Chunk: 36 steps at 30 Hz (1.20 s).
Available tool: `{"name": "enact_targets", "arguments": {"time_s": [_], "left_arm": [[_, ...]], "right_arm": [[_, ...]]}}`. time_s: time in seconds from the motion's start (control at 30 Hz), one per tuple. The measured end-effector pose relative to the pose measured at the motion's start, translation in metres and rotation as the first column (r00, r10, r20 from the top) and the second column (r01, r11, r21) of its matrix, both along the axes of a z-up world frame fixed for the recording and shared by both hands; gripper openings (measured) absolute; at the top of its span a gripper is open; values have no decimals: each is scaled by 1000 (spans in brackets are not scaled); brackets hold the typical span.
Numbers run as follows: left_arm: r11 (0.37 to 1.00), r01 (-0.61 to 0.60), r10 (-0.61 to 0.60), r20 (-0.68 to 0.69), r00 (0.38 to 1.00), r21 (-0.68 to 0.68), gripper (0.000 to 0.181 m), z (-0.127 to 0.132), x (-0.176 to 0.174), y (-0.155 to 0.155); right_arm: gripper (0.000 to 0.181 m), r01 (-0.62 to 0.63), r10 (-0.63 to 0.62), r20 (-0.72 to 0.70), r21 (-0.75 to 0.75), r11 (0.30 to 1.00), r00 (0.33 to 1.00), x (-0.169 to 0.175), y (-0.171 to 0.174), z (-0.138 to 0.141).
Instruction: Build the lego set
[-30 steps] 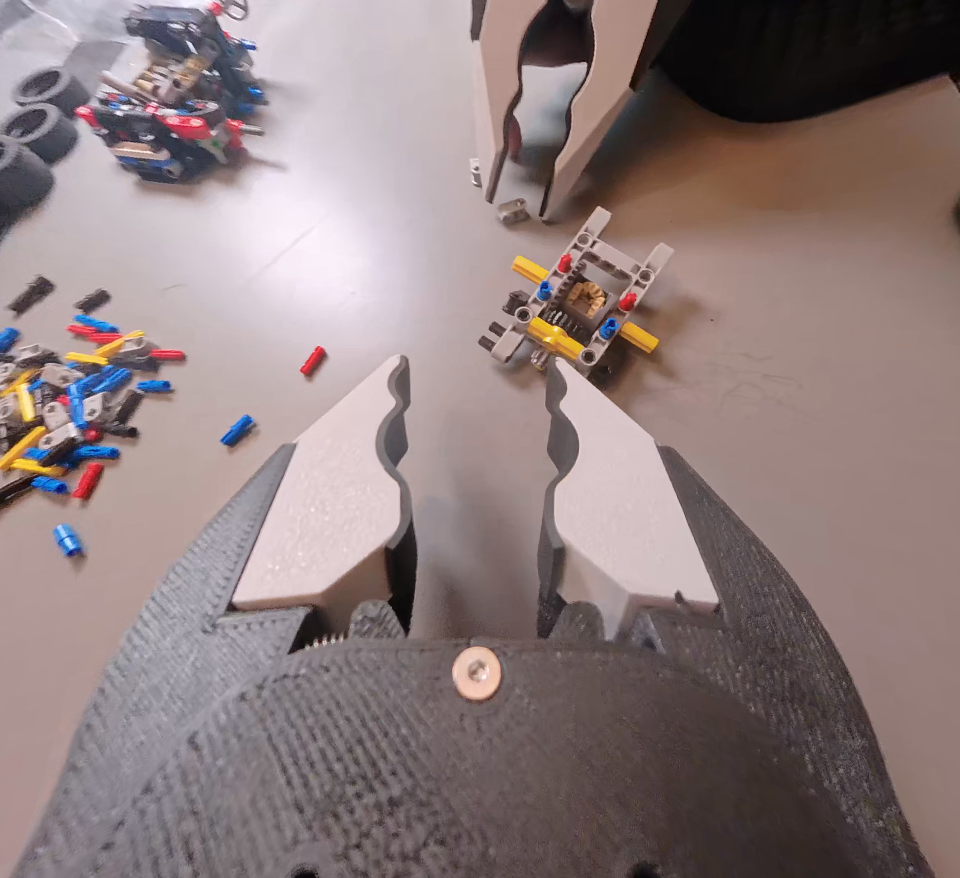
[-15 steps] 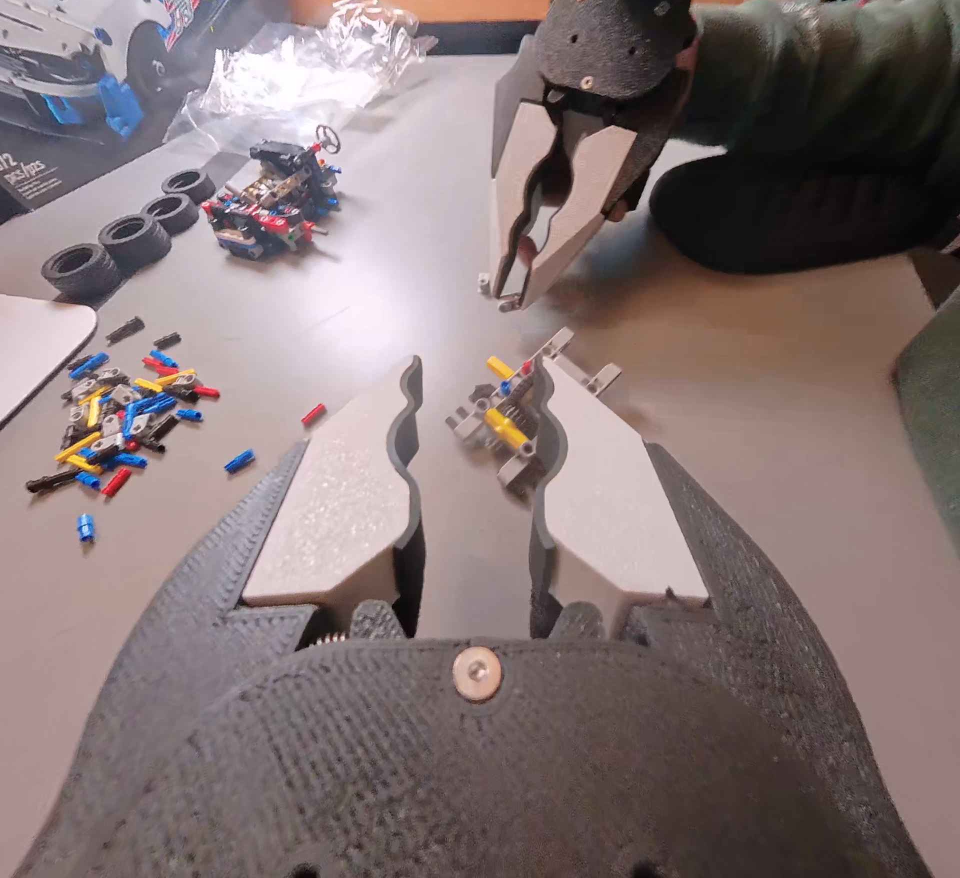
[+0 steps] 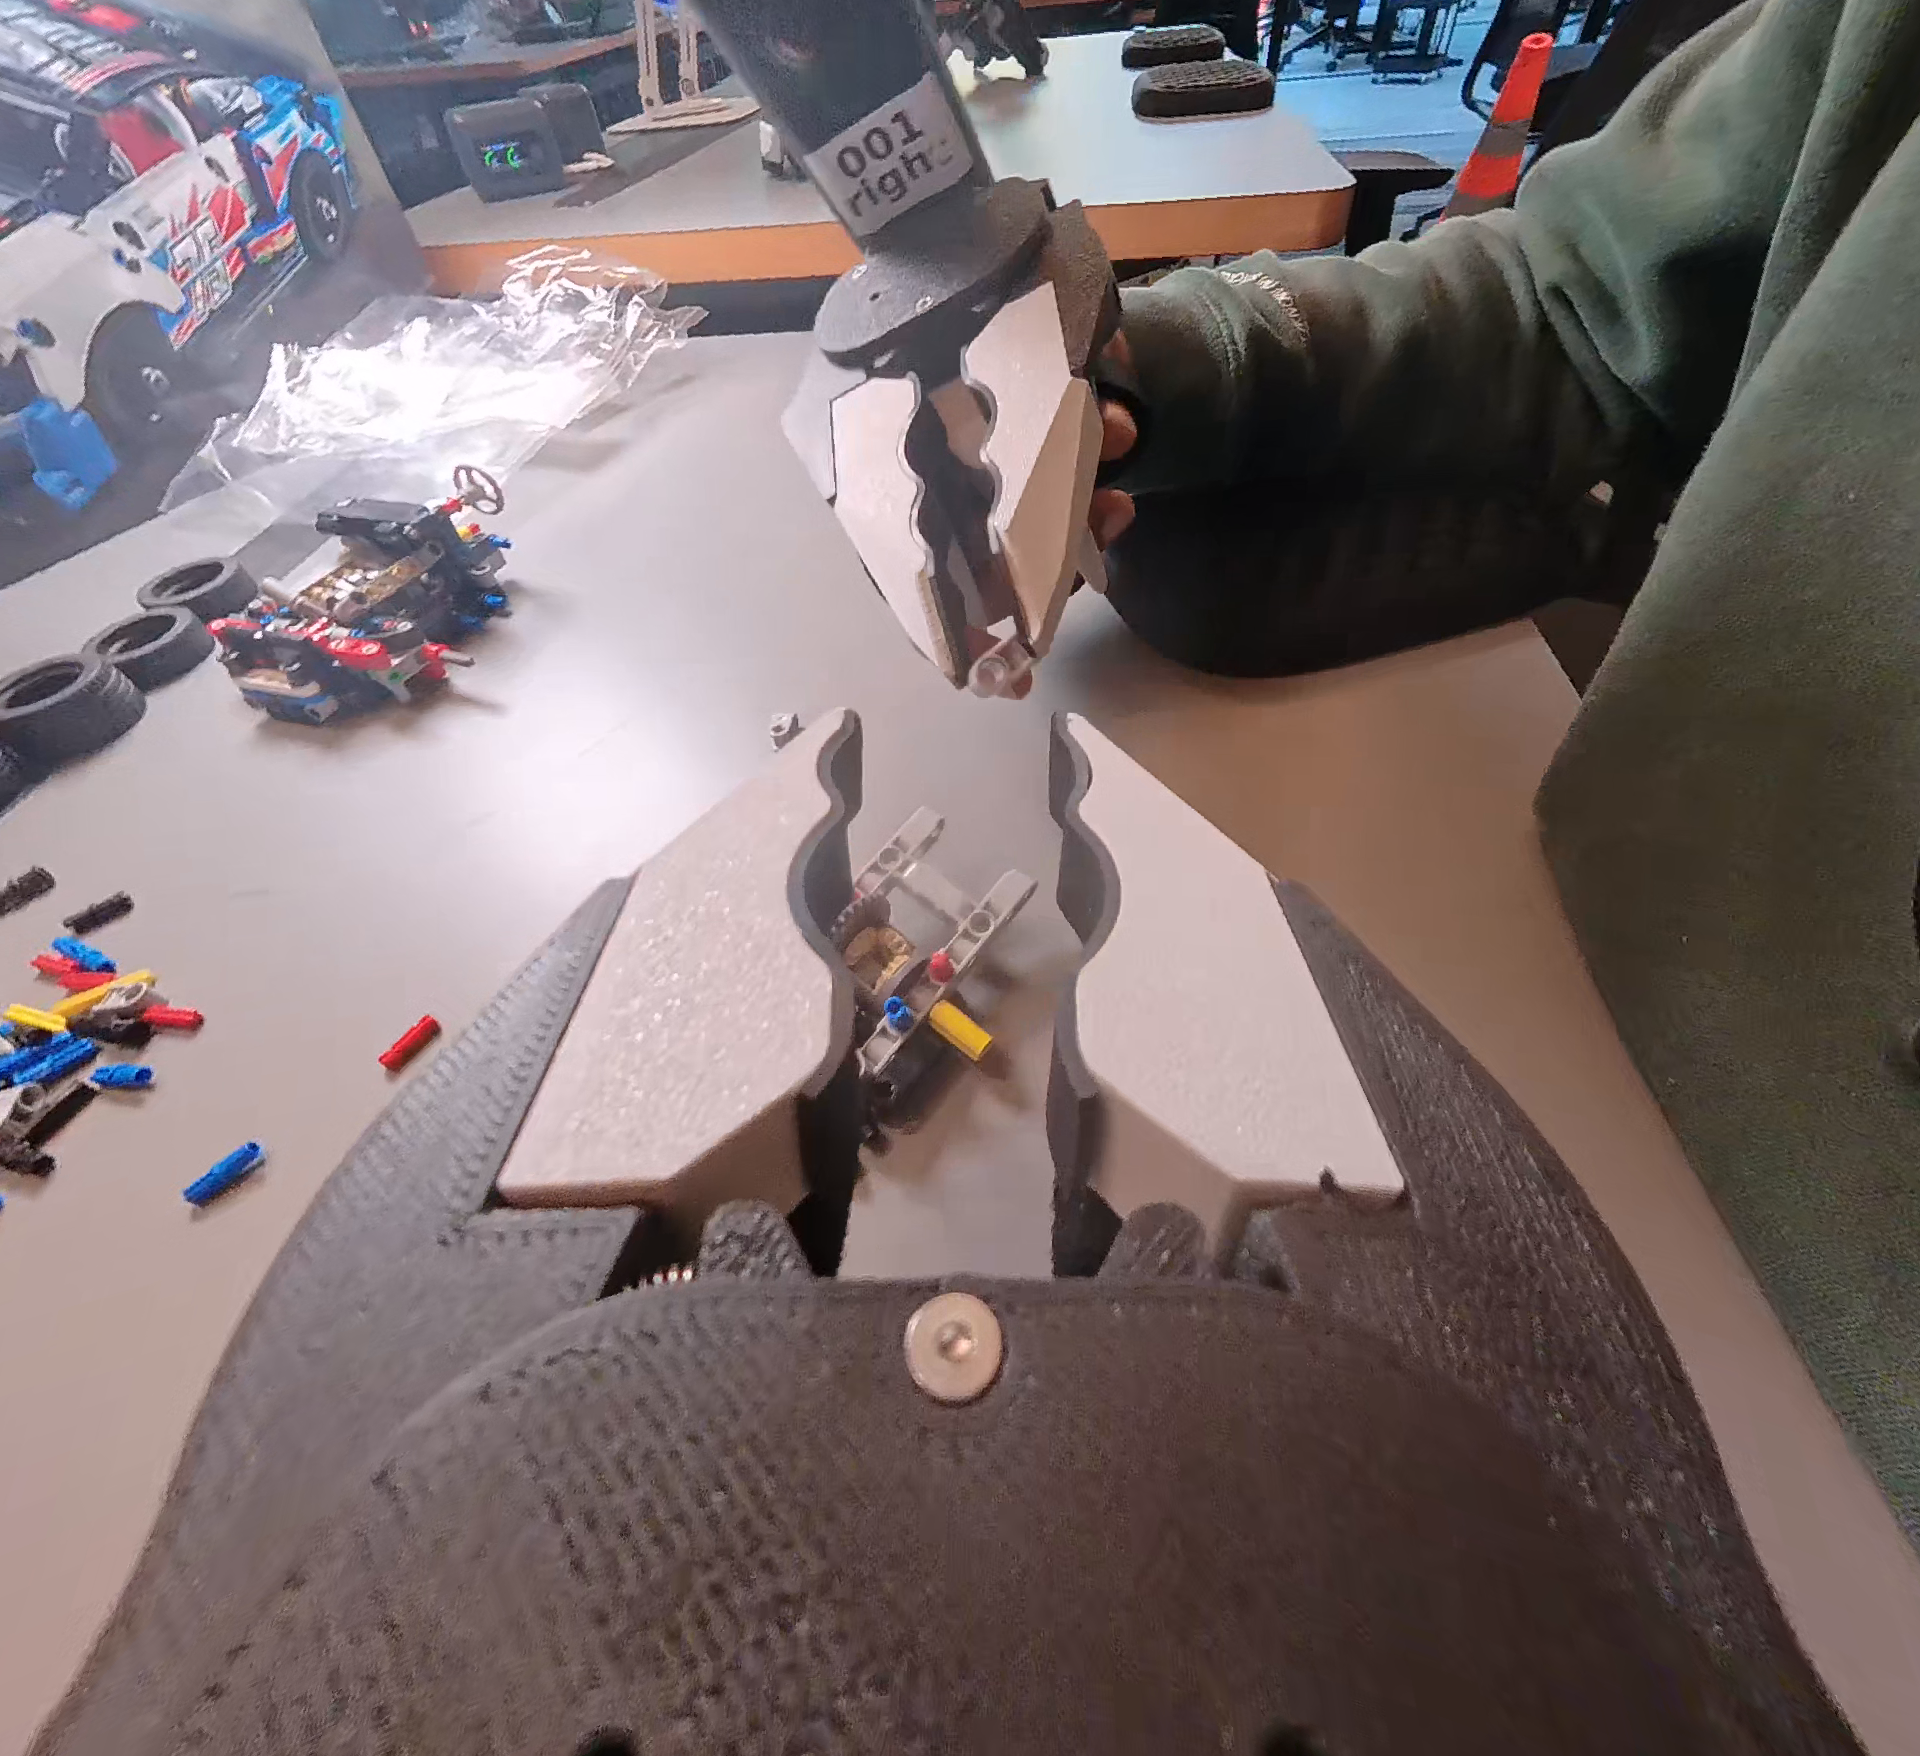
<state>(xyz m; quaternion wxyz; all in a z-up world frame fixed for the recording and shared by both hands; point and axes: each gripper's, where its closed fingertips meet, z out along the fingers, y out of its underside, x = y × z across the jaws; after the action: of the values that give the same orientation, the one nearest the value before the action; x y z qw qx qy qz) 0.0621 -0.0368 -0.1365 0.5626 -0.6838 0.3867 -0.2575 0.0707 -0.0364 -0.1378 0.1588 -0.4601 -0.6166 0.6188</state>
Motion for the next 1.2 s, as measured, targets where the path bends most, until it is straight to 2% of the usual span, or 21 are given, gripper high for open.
{"name": "enact_targets", "arguments": {"time_s": [0.17,0.4,0.53,0.7,1.07,1.2], "left_arm": [[996,56,-52,-64,997,66,32,-1,11,-9],[990,113,-102,-125,987,84,4,-7,19,-18],[992,94,-84,-114,990,86,6,-6,15,-15],[995,76,-70,-85,994,68,28,-7,11,-11],[991,85,-77,-76,994,105,14,-3,18,-13],[987,98,-91,-62,994,124,15,1,20,-15]], "right_arm": [[12,-75,77,22,-72,995,997,4,-12,2],[12,-110,118,70,-114,987,990,4,-19,-5],[12,-108,118,72,-133,985,990,3,-18,-5],[12,-104,113,49,-164,981,992,4,-15,2],[12,-126,138,42,-215,968,990,4,-17,5],[11,-139,157,47,-271,953,986,2,-21,8]]}}
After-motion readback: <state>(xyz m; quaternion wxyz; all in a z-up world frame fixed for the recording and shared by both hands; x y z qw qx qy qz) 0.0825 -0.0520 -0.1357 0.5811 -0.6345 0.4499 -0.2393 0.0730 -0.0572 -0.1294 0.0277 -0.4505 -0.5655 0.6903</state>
